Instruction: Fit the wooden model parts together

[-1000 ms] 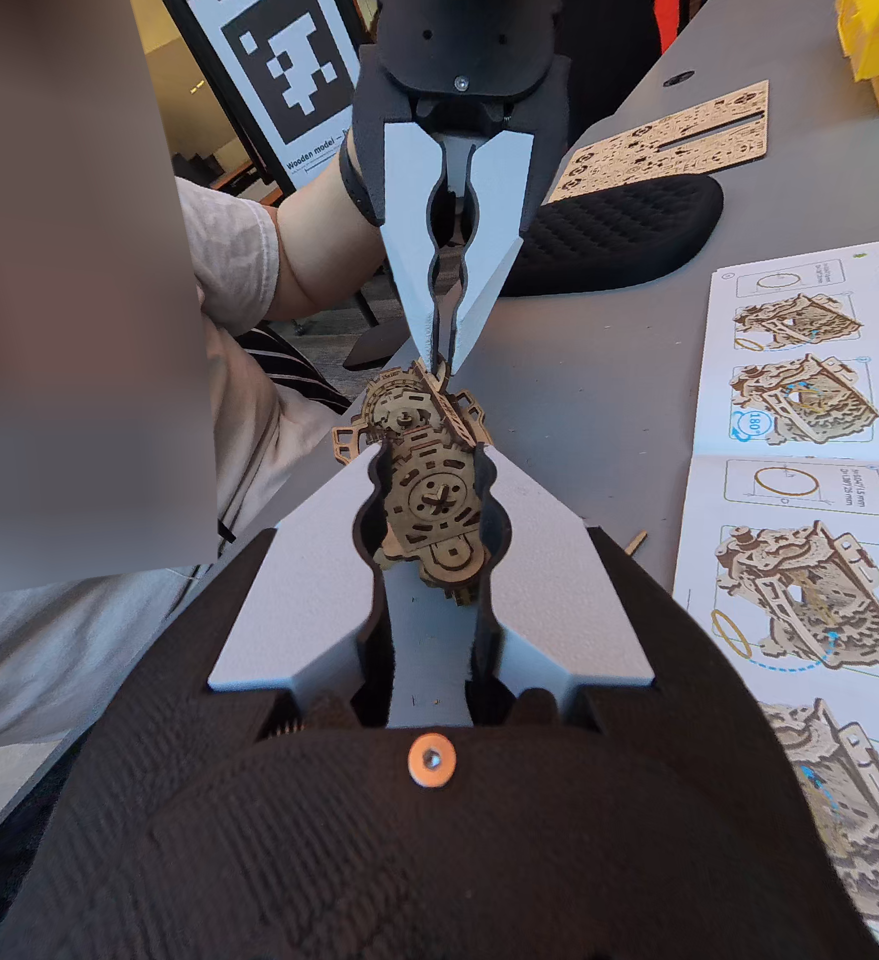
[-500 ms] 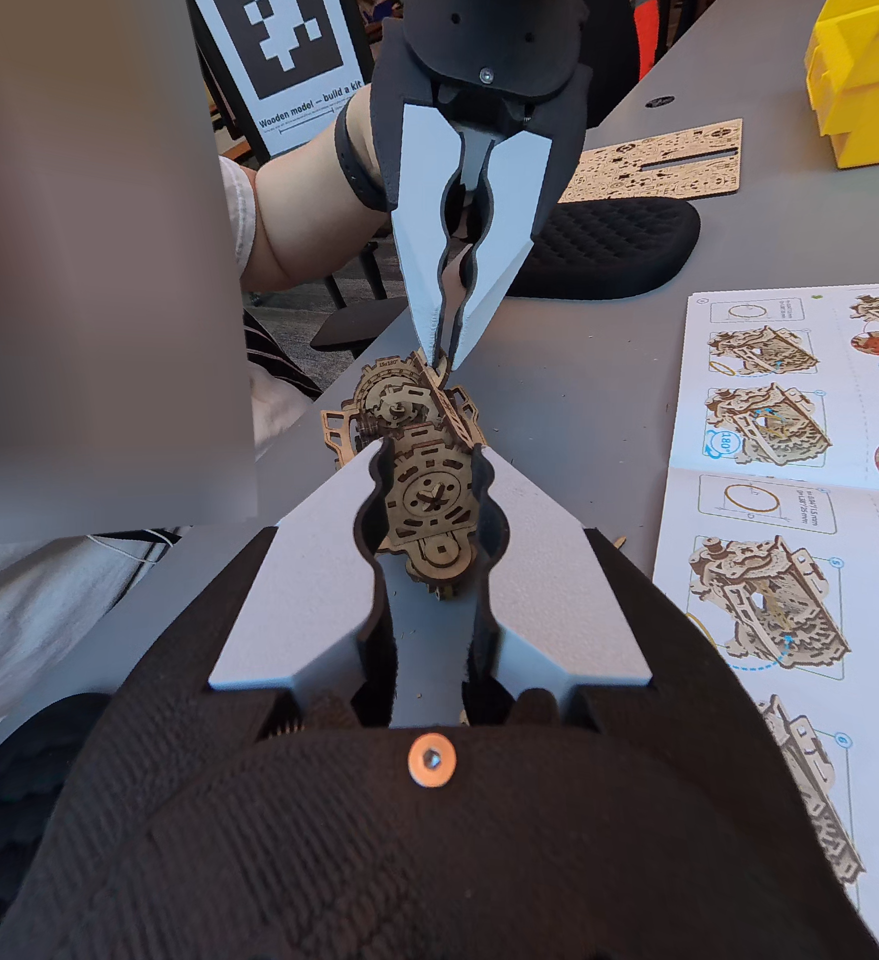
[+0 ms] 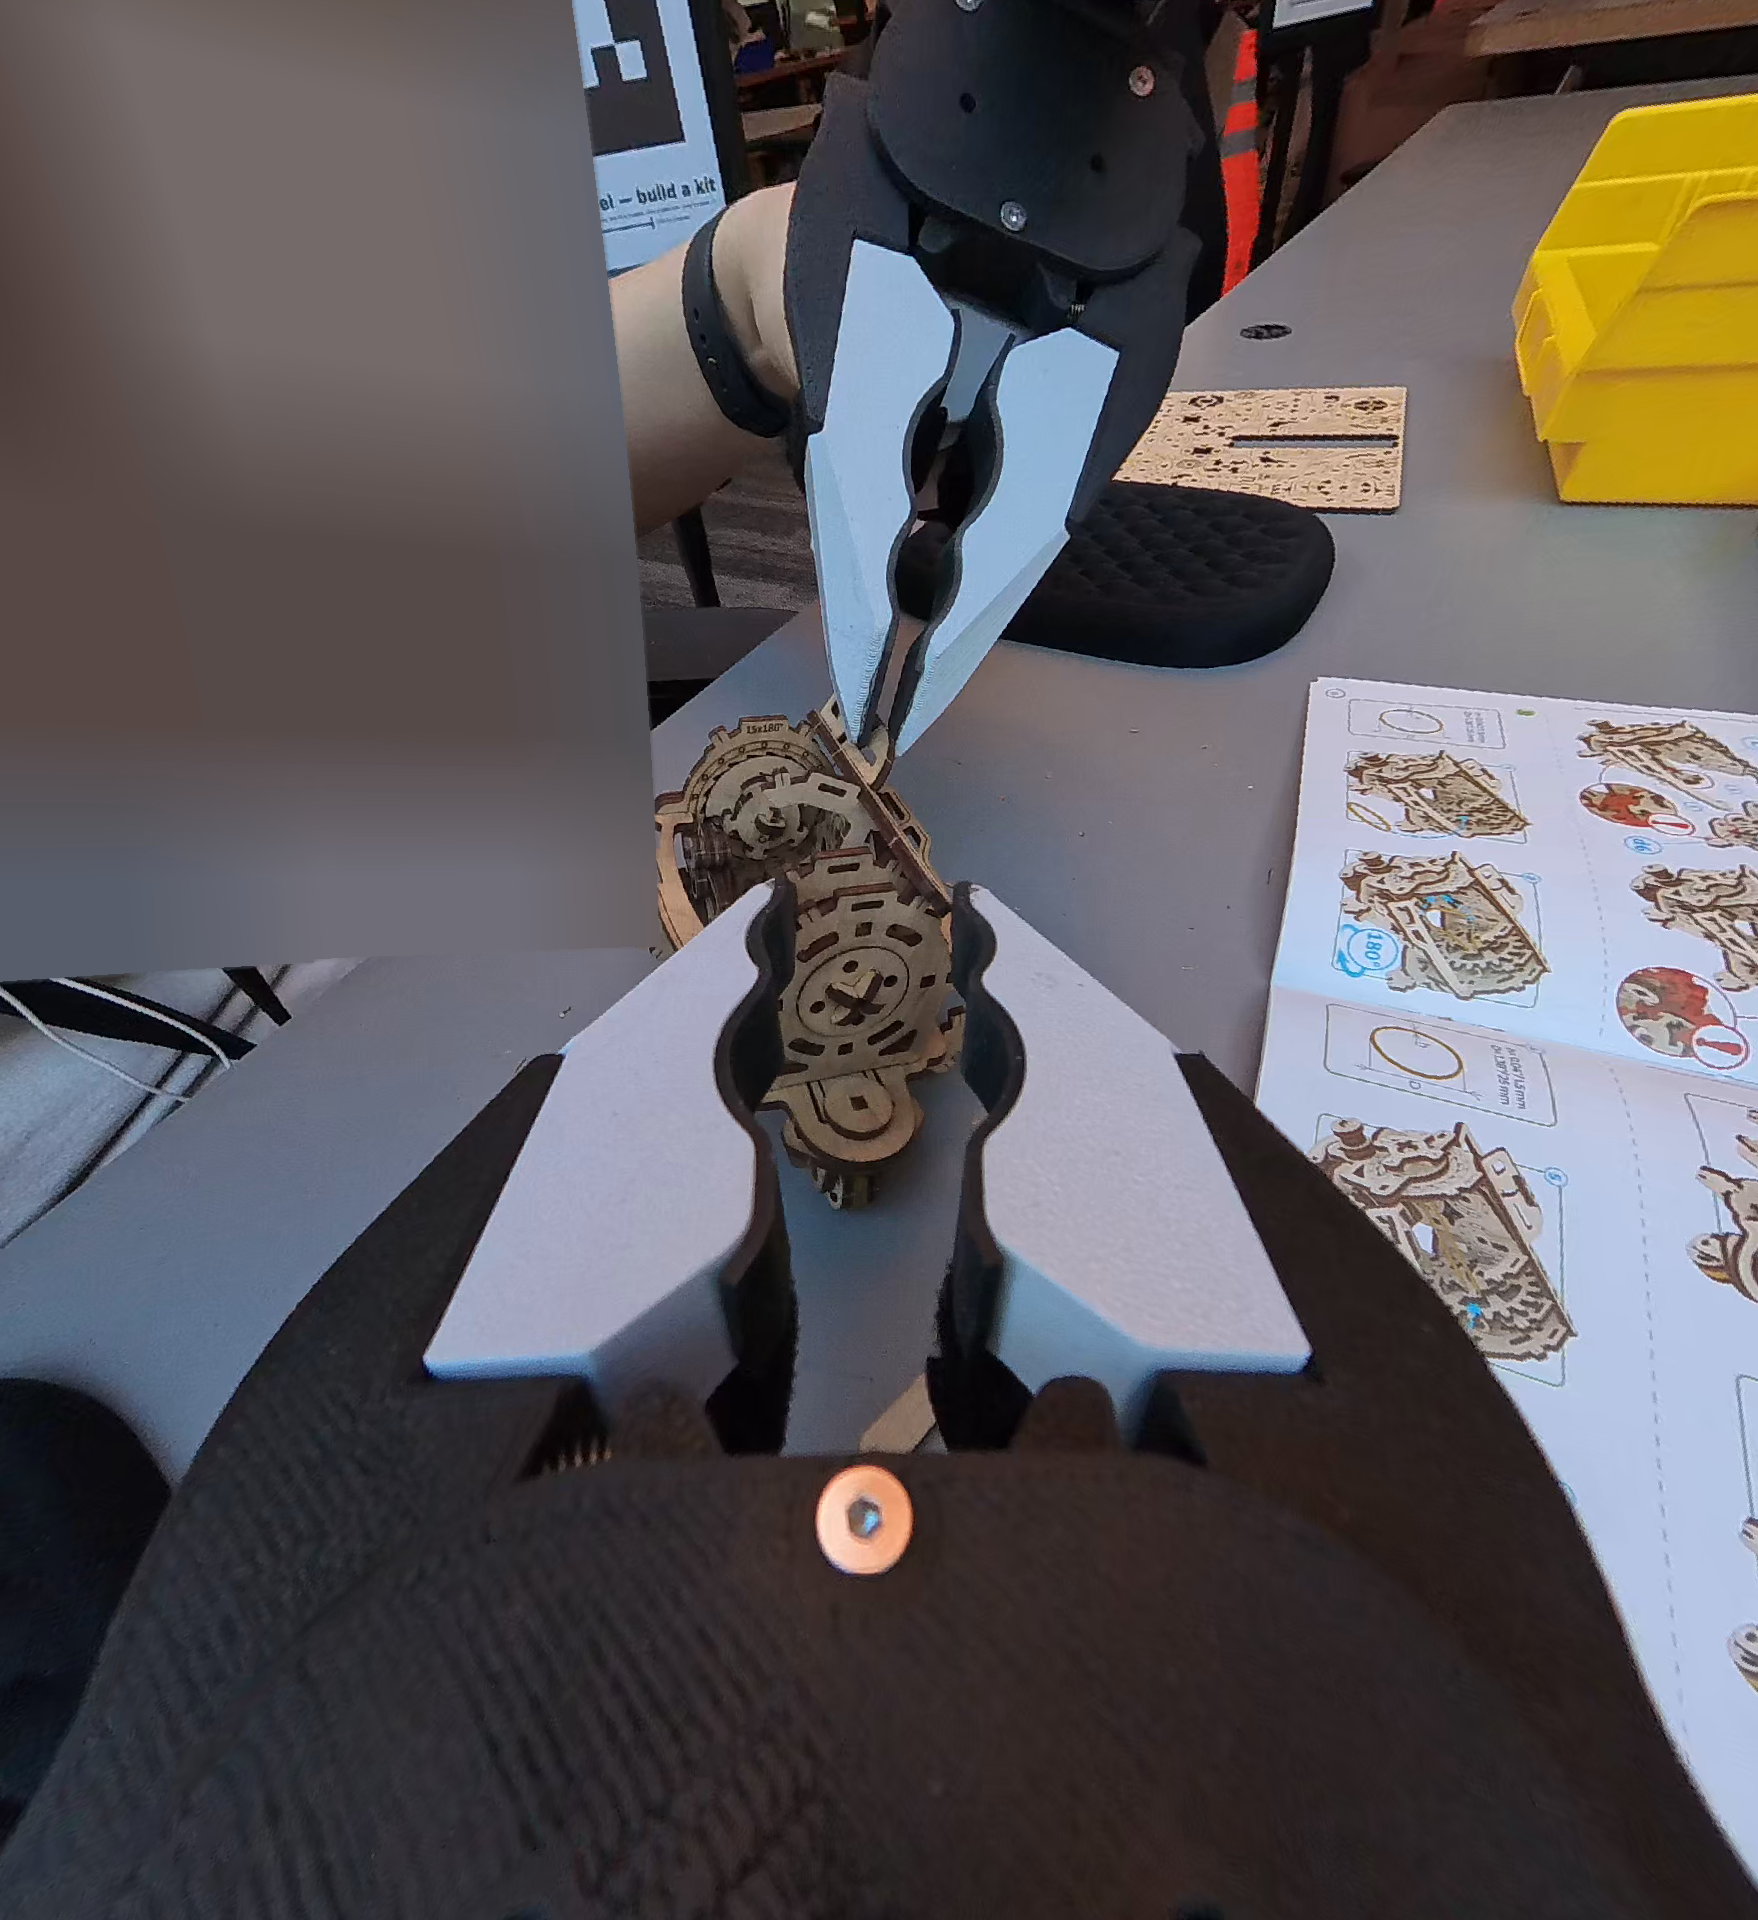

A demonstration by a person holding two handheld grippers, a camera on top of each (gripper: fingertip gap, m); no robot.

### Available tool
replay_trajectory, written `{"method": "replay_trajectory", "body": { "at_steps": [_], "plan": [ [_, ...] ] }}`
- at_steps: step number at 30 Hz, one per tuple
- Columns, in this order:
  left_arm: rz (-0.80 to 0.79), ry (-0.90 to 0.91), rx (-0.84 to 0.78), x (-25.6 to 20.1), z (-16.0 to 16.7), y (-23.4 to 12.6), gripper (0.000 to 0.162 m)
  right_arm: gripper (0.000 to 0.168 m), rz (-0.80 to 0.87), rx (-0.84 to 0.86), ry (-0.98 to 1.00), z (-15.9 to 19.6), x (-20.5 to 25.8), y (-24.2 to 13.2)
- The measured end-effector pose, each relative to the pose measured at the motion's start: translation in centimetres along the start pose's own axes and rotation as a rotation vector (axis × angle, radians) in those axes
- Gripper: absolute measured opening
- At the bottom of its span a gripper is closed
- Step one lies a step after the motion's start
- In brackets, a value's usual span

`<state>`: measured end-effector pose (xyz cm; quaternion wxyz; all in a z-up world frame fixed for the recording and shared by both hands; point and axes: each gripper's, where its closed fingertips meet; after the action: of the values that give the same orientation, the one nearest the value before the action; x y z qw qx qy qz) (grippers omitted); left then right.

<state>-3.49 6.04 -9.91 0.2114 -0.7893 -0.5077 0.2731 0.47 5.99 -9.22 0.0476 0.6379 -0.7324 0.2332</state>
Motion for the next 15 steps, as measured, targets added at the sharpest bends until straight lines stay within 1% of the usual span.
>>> {"method": "replay_trajectory", "body": {
  "at_steps": [8, 15],
  "plan": [
    [-0.005, 0.006, -0.005, 0.15, 0.00, -0.02, 0.003, 0.028, 0.010, 0.017, 0.020, 0.04, -0.24, -0.04],
    [-0.006, 0.013, -0.009, 0.02, 0.00, -0.02, 0.003, 0.028, 0.021, 0.016, -0.022, 0.06, -0.09, -0.04]
  ]
}}
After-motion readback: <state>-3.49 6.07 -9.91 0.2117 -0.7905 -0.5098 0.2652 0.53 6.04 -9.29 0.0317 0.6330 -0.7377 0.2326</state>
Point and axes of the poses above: each gripper's, where its closed fingertips meet, y out along the fingers, z out of its underside, x = y × z across the jaws, and after that the axes turned 15 degrees about y, right-handed
